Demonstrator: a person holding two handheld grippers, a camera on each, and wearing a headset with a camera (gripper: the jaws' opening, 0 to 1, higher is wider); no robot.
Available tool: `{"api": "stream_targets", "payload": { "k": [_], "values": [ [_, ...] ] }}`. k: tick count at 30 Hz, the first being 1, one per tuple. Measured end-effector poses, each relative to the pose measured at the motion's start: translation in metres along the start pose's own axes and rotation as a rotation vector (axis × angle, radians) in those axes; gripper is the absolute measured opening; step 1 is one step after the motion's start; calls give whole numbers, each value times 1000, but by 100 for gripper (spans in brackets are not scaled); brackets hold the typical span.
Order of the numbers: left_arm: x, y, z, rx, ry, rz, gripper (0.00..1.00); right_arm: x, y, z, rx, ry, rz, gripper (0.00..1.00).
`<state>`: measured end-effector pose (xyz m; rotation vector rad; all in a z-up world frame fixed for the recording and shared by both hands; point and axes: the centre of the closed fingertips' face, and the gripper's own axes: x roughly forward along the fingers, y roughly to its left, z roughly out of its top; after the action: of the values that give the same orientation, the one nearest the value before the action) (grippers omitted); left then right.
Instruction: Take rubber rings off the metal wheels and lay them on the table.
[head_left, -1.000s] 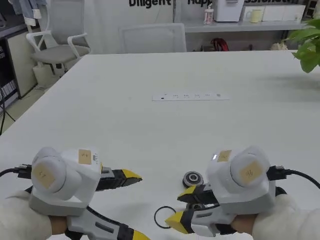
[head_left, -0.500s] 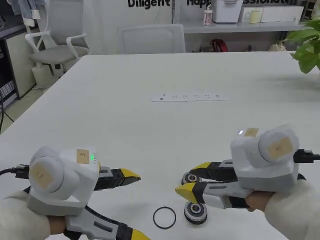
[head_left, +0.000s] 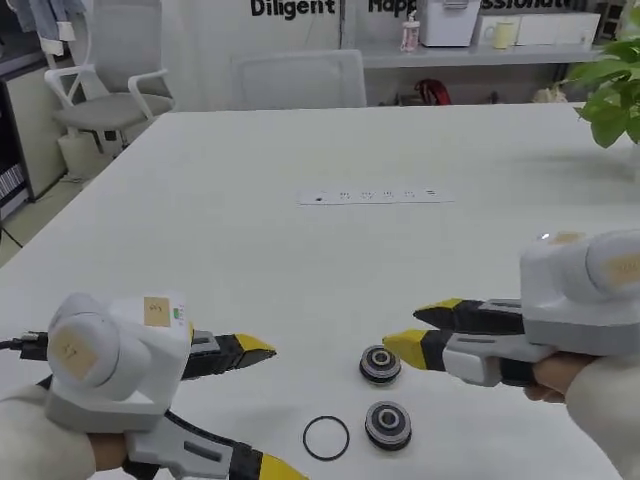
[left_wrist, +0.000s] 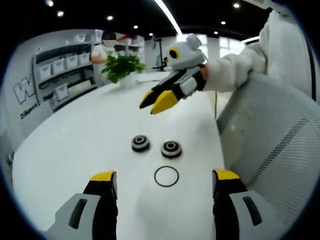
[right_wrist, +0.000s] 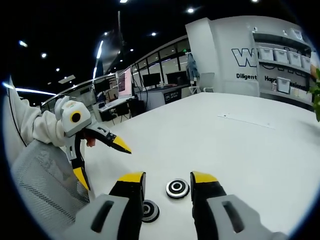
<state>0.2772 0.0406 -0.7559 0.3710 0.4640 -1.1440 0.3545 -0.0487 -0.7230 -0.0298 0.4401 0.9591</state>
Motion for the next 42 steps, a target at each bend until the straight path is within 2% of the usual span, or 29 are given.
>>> {"api": "stream_targets", "payload": {
  "k": [3, 8, 12, 19, 21, 24, 29, 31, 34, 36, 38, 42],
  "values": [
    [0, -1, 6, 2, -13, 1, 79, -3, -3, -2, 32, 0, 12, 37],
    [0, -4, 12, 6, -27, -1, 78, -5, -2, -8, 8, 20, 24, 39],
    [-1, -3, 19, 1, -47, 2, 77, -5, 4, -15, 10, 41, 60, 40],
    [-2, 0, 34, -5, -97, 11, 75, 0, 15, -34, -59, 121, 114, 42],
    [-4, 1, 43, -10, -131, 14, 74, 1, 18, -41, -97, 152, 125, 41],
    [-7, 3, 58, -35, -190, 20, 72, 3, 22, -47, -109, 175, 141, 41],
    [-8, 4, 73, -19, -224, 28, 70, 3, 23, -53, -123, 204, 153, 41],
    [-8, 5, 82, -38, -257, 20, 70, 3, 24, -56, -123, 216, 159, 41],
    [-6, 7, 87, -32, -263, 23, 69, 3, 25, -60, -130, 230, 165, 41],
    [-1, 10, 87, 2, -239, 35, 67, 3, 26, -61, -130, 234, 170, 41],
    [4, 11, 88, 9, -230, 29, 66, 3, 27, -63, -128, 242, 177, 41],
    [12, 8, 95, 27, -240, 5, 64, 3, 28, -71, -132, 269, 187, 41]
  ]
}}
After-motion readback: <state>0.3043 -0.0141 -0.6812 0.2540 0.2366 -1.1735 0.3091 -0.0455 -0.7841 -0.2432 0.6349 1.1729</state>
